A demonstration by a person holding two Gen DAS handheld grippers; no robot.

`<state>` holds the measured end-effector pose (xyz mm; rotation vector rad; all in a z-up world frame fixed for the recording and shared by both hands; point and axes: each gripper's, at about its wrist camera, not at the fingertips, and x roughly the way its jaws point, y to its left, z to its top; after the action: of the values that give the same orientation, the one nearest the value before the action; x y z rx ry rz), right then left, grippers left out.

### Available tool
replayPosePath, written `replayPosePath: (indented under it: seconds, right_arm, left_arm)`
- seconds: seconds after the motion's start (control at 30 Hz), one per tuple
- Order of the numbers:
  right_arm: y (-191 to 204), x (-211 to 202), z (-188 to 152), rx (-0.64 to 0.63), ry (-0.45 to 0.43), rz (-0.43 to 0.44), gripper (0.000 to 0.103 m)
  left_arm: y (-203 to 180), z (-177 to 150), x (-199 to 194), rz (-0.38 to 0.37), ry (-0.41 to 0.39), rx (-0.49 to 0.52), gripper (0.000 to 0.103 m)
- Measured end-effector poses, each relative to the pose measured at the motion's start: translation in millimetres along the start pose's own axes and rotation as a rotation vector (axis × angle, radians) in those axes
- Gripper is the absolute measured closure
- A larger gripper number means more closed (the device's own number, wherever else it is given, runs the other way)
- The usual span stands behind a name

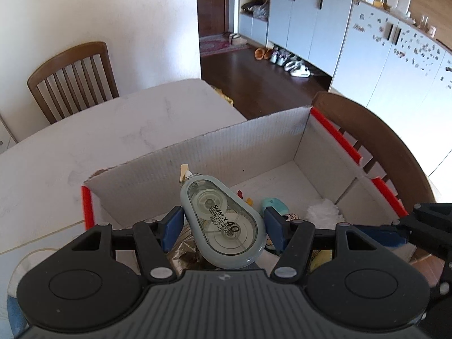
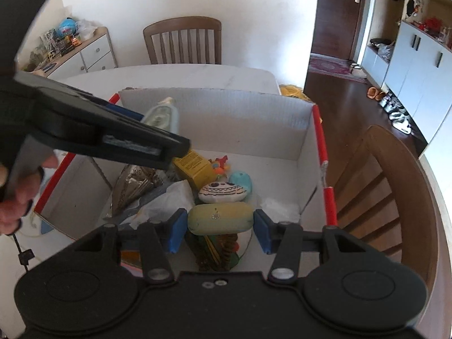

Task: Organize objects
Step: 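Carry the sponge and correction tape into the shoebox and open both tools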

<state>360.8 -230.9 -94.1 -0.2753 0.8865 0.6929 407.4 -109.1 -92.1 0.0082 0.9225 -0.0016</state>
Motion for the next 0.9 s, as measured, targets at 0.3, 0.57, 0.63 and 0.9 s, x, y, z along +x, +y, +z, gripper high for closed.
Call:
replayPosePath:
  seconds: [0.3, 0.57, 0.63, 0.9]
  right_arm:
    - [-1, 20, 1, -0.022, 0.042, 0.012, 0.053]
    - [-4, 20, 3, -0.014, 0.042, 0.016, 0.053]
    - [-5, 19, 3, -0.009, 0.039, 0.017, 0.052]
    - [-9, 6, 6, 0.022, 0.013, 0.02, 0.041]
  left_arm:
    - [-3, -3, 30, 0.001, 0.083, -0.004, 0.041]
    - [3, -6, 41, -0.008, 0.113, -0.025, 0.043]
    - [6, -7, 41, -0.01, 0.116, -0.035, 0.043]
    - [7, -9, 31, -0.038, 0.102, -0.055, 0.043]
